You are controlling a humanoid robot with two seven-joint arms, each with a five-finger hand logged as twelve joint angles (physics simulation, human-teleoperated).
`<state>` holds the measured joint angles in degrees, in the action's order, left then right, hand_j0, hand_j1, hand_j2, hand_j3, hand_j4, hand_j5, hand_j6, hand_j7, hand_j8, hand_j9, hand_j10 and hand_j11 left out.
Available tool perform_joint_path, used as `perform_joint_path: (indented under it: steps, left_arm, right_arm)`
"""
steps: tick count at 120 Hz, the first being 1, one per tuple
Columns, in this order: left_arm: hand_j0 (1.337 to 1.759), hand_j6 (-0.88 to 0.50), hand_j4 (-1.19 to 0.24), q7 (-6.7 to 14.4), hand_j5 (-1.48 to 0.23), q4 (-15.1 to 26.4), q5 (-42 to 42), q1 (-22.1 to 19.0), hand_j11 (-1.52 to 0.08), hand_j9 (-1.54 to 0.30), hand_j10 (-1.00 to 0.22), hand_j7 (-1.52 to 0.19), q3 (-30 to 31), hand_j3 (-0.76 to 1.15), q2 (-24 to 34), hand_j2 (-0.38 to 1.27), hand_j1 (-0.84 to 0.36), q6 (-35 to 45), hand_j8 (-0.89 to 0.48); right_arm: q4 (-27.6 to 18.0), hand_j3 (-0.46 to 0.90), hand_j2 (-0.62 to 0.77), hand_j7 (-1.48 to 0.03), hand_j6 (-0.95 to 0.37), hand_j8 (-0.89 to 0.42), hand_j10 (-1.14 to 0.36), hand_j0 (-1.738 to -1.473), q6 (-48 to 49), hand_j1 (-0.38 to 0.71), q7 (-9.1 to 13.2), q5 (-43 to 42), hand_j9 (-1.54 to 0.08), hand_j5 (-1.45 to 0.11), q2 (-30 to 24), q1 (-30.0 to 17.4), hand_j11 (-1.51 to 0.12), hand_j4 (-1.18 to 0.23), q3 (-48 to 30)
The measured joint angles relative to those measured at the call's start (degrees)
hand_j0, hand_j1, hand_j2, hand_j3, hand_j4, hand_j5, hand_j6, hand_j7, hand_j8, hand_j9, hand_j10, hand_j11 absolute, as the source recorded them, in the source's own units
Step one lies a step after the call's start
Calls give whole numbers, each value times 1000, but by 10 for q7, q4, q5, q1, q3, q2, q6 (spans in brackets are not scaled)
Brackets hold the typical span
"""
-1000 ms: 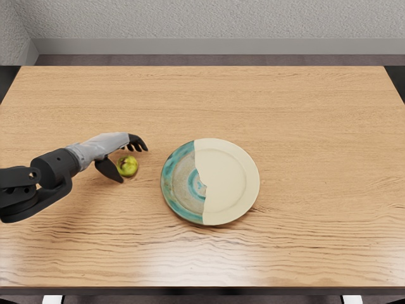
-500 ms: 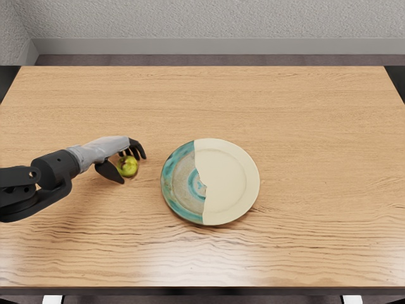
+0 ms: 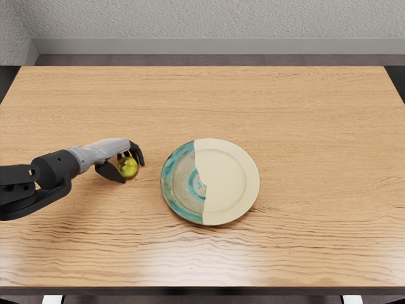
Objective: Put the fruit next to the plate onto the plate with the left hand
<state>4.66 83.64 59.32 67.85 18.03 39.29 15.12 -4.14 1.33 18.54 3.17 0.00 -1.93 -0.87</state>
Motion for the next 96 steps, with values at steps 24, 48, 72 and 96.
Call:
perform_joint_path:
  steps: [24,48,72,96]
  left_arm:
    - [1669,-393,-657,1,-761,0,-3,1,-823,-864,-620,-819,-1,42,0,72,-319,-13,-377]
    - [1666,-298,-736,1,-865,0,-12,4,-936,-960,-694,-919,-2,-82,2,76,-343,-27,-288]
    - [1659,-294,-827,0,-985,0,-17,6,-1038,-829,-796,-1025,-6,-502,4,432,-400,-35,-375]
    - [1653,-317,-842,-7,-1077,0,-31,6,-1124,-1033,-818,-1100,-17,-254,4,344,-368,-50,-384]
  right_arm:
    - [0,0,0,0,-1,-1,-1,-1658,0,-349,0,0,0,0,0,0,0,-1,0]
    - [0,0,0,0,-1,-1,-1,-1658,0,-349,0,0,0,0,0,0,0,-1,0]
    - [0,0,0,0,-1,-1,-1,-1658,0,-349,0,0,0,0,0,0,0,-1,0]
    - [0,0,0,0,-1,-1,-1,-1658,0,-349,0,0,0,0,0,0,0,-1,0]
